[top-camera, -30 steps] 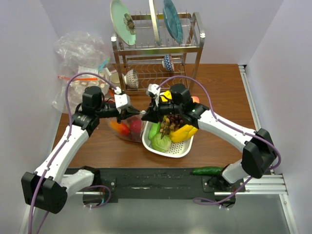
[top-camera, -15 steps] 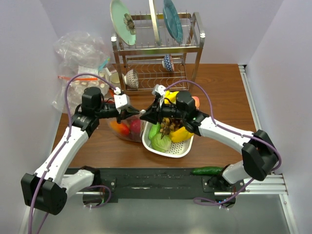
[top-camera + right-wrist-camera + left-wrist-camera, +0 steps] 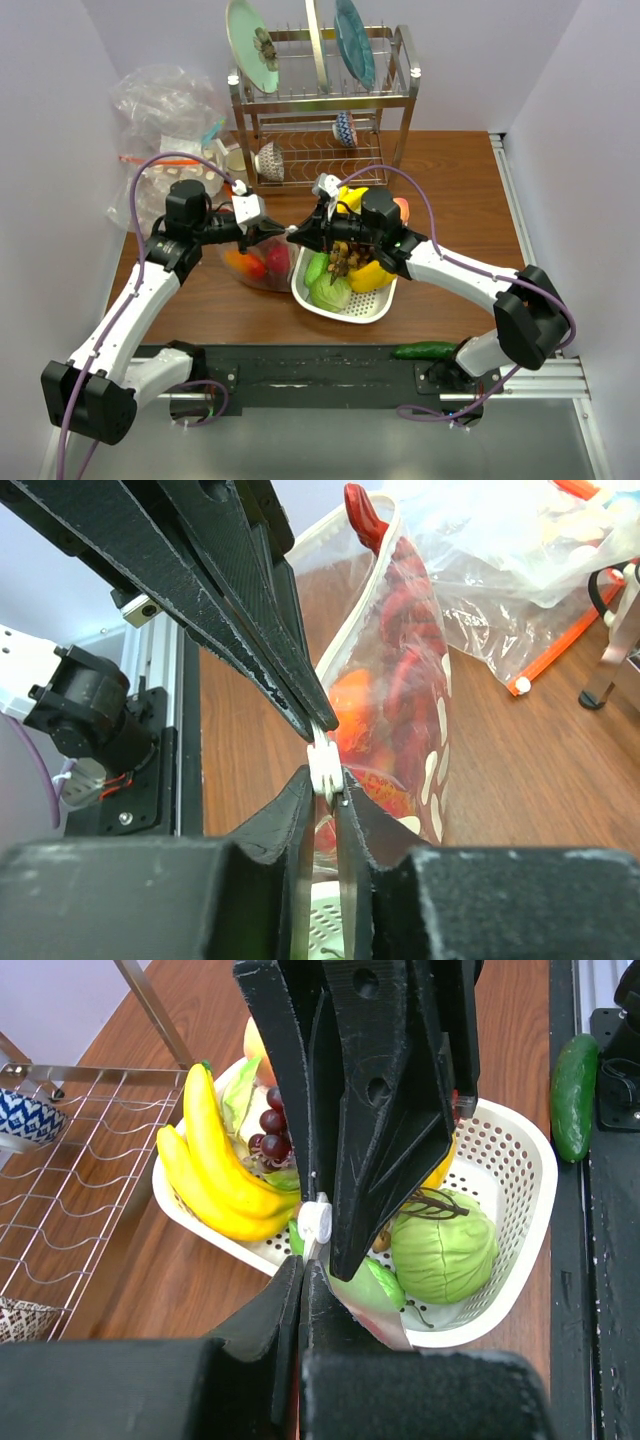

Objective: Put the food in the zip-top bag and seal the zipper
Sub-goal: Zip the zipper food storage bag at the center of the board.

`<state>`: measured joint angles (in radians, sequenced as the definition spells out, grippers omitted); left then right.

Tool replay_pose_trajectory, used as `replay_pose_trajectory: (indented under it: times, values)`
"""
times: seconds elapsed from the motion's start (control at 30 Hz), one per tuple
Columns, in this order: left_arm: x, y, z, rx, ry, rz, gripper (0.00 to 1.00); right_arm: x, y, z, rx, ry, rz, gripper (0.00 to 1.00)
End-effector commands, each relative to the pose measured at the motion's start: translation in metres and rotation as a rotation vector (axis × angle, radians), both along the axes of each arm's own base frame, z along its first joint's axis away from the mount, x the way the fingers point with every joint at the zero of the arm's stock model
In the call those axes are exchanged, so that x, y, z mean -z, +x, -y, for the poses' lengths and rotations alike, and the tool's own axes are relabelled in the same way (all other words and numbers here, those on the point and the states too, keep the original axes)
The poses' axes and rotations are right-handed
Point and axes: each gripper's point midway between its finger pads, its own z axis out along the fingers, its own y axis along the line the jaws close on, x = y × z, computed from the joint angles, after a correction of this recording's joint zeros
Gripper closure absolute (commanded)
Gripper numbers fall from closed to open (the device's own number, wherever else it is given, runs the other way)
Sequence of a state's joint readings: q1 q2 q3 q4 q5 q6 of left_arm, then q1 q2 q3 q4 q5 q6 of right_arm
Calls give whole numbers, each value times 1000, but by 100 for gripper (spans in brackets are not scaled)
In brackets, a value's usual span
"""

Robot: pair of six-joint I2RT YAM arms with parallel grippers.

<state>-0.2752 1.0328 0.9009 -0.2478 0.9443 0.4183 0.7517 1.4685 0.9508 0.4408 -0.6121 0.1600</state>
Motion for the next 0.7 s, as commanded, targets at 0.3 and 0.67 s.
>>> replay_pose_trajectory:
  times: [0.3, 0.67]
  values:
    - [-18, -5, 3, 28, -40, 62, 100, -2, 4, -5, -10, 12, 61, 67]
    - [-17, -4, 2, 22, -38, 60, 100, -3, 0, -3, -14, 37, 73, 100]
